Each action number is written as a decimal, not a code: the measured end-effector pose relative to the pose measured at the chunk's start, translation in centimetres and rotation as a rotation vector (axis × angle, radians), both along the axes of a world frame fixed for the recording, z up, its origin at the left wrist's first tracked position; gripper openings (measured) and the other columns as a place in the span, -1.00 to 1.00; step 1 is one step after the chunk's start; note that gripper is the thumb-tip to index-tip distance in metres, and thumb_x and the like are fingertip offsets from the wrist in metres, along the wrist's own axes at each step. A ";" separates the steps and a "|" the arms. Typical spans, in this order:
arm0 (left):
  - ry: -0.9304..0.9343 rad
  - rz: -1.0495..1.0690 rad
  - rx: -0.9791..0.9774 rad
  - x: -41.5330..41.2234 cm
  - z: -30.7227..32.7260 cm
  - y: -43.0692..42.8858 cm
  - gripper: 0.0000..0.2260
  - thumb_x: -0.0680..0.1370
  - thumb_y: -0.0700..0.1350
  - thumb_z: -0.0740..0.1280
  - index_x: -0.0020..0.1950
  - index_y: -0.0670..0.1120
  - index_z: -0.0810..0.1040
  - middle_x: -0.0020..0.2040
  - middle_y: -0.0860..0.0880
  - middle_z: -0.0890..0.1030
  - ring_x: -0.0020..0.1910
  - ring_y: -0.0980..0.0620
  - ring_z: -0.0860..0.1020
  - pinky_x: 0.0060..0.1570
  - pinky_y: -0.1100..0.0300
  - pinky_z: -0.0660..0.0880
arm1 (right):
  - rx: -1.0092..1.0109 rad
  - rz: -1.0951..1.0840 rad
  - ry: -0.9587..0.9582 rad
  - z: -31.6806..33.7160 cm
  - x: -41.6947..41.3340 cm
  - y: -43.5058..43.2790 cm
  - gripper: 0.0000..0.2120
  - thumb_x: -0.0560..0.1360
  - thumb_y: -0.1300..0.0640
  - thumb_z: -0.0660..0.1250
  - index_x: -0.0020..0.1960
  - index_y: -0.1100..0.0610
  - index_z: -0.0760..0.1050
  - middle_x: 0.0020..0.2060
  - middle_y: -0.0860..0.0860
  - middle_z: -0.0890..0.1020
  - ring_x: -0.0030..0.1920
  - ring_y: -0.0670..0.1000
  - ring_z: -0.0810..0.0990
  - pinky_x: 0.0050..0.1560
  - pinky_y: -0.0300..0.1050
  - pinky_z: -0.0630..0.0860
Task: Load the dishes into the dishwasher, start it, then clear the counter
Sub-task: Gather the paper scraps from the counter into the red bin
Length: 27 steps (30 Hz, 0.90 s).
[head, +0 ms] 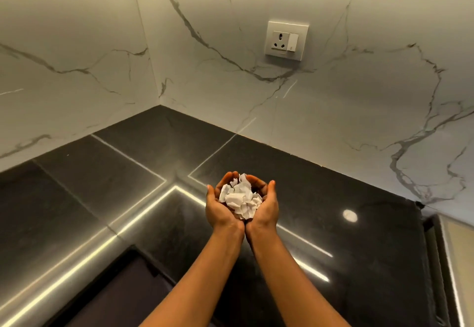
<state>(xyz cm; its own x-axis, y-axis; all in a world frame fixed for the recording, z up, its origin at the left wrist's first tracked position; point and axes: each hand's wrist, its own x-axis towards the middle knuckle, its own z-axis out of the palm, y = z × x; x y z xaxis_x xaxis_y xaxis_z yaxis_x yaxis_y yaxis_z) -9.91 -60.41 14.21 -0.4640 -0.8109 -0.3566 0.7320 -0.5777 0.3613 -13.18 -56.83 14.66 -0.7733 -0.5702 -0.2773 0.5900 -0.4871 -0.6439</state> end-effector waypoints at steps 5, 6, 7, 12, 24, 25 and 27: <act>0.101 0.150 -0.009 5.9 0.4 3.0 -0.55 0.58 0.13 0.10 -0.11 -0.15 0.64 -0.04 -0.16 0.65 -0.05 -0.14 0.62 0.12 -0.07 0.50 | -0.041 0.159 -0.011 0.2 5.6 2.3 -0.53 0.58 -0.12 0.11 -0.12 0.21 0.61 -0.08 0.22 0.67 -0.02 0.23 0.64 0.09 0.16 0.54; 0.114 0.194 -0.014 7.5 0.1 3.5 -0.55 0.59 0.12 0.09 -0.12 -0.16 0.63 -0.08 -0.16 0.66 -0.08 -0.14 0.62 0.10 -0.05 0.50 | -0.052 0.199 -0.026 0.2 7.0 2.7 -0.54 0.58 -0.11 0.12 -0.14 0.21 0.61 -0.11 0.21 0.67 -0.05 0.22 0.65 0.08 0.15 0.55; 0.113 0.241 -0.016 9.4 -0.3 4.2 -0.54 0.60 0.11 0.08 -0.13 -0.17 0.62 -0.11 -0.16 0.66 -0.10 -0.13 0.63 0.07 -0.04 0.50 | -0.052 0.243 -0.044 -0.1 8.7 3.2 -0.53 0.58 -0.10 0.12 -0.17 0.21 0.61 -0.15 0.20 0.68 -0.09 0.21 0.65 0.06 0.13 0.55; 0.071 0.439 0.054 19.0 -3.6 8.4 -0.56 0.62 0.08 0.06 -0.11 -0.19 0.60 -0.11 -0.15 0.65 -0.11 -0.09 0.64 0.05 -0.01 0.51 | 0.008 0.453 -0.147 -3.7 17.6 6.6 -0.51 0.61 -0.07 0.04 -0.17 0.23 0.60 -0.16 0.22 0.67 -0.09 0.19 0.65 0.03 0.07 0.55; -0.171 0.785 0.554 38.4 -25.2 19.5 -0.55 0.61 0.10 0.06 0.02 -0.16 0.64 0.17 -0.22 0.58 0.16 -0.22 0.54 0.29 -0.16 0.37 | 0.548 0.807 -0.441 -23.8 36.2 14.9 -0.54 0.61 -0.05 0.04 -0.16 0.25 0.54 -0.21 0.24 0.67 -0.16 0.22 0.64 -0.01 0.07 0.55; -0.168 0.787 0.620 39.5 -27.9 20.0 -0.57 0.60 0.11 0.08 0.13 -0.16 0.59 0.22 -0.23 0.55 0.21 -0.25 0.50 0.33 -0.17 0.32 | 0.593 0.821 -0.457 -26.5 37.3 15.2 -0.55 0.61 -0.03 0.05 -0.17 0.24 0.56 -0.22 0.23 0.67 -0.17 0.22 0.64 -0.05 0.06 0.55; -0.152 0.779 0.726 41.4 -33.7 20.1 -0.58 0.58 0.11 0.13 0.24 -0.15 0.51 0.31 -0.23 0.49 0.26 -0.27 0.46 0.37 -0.18 0.26 | 0.677 0.845 -0.515 -32.1 39.2 15.3 -0.62 0.58 0.02 0.11 -0.17 0.23 0.57 -0.26 0.21 0.66 -0.25 0.21 0.65 -0.19 0.02 0.56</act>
